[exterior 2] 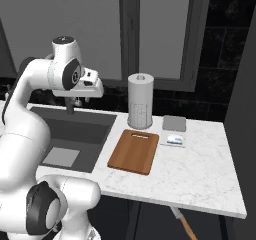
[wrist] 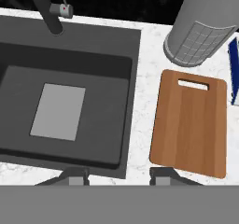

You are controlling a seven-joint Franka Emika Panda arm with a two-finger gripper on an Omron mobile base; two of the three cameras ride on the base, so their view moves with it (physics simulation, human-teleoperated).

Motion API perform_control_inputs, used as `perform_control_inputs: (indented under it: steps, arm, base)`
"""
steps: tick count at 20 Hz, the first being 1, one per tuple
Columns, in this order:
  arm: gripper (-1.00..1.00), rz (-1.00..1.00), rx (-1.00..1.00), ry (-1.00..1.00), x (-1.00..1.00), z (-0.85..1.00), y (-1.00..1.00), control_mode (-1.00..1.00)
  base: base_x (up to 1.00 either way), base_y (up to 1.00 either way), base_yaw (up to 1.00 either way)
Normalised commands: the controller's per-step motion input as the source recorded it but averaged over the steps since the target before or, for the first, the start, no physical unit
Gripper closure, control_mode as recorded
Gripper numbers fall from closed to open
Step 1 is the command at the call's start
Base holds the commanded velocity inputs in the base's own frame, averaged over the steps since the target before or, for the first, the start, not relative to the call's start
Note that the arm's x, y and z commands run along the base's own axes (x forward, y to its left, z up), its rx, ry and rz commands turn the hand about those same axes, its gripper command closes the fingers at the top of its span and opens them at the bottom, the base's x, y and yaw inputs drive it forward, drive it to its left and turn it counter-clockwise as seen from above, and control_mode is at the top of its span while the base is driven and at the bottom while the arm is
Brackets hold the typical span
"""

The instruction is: Pick up the knife from the drawer and place it on the cutting board. Then place the meat from the plate to the cutting board.

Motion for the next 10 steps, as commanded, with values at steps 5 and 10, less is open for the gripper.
perform_control_inputs:
  steps: [5, 10]
  arm:
    - [-1.0, 0.0, 0.0, -0.08, -0.4, 0.0, 0.02, -1.0]
    - [-1.0, -0.13, 0.02, 0.0, -0.62, -0.25, -0.27, -1.0]
  base:
    - [0.0, 0.0, 0.0]
    - [0.0, 0.0, 0.0]
